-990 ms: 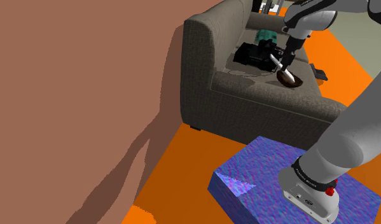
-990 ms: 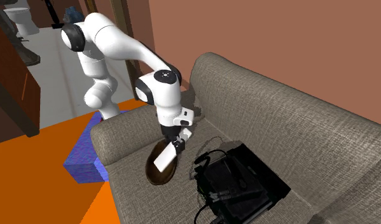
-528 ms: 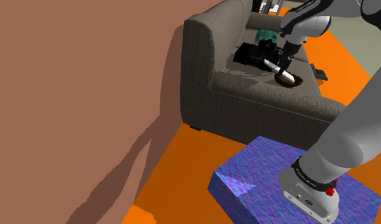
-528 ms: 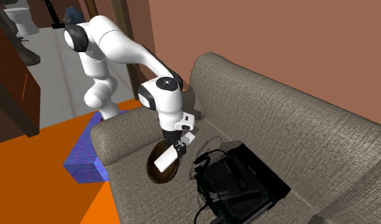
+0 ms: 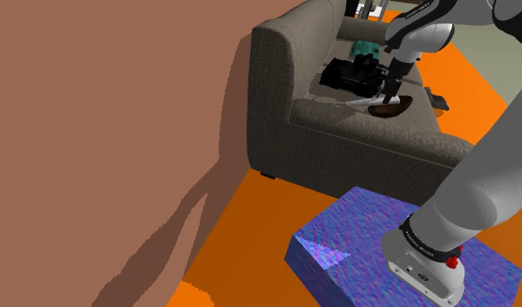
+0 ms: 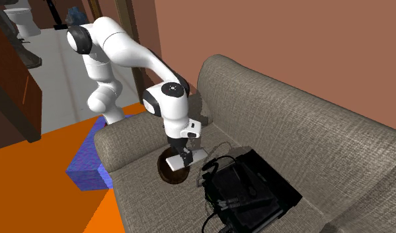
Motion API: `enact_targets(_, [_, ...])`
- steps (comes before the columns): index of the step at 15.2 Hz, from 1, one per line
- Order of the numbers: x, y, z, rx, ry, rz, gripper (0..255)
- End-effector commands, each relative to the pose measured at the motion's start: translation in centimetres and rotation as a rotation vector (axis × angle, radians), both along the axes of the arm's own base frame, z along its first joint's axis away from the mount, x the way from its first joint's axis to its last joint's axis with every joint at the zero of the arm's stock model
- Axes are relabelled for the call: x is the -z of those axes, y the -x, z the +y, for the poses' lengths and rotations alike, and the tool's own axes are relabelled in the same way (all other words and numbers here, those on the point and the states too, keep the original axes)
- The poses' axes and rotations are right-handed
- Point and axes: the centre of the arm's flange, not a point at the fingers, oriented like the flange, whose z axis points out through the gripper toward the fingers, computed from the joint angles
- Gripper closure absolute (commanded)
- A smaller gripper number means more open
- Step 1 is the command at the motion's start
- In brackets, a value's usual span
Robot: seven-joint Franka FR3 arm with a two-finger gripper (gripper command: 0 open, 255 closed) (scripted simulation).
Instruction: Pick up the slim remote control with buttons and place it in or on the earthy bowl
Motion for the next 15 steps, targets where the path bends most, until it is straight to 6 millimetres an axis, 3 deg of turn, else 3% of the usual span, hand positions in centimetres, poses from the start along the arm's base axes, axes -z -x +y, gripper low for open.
enact_targets(1, [0.0,0.1,-0.1,0.001,0.0,0.001,0])
enact_targets(3, [0.0,0.1,0.1,0.001,0.0,0.001,0])
enact_targets(7, [-5.0,0.1,0.0,0.001,0.0,0.001,0])
enact_targets(15, [-5.0,0.1,0.0,0.001,0.0,0.001,0])
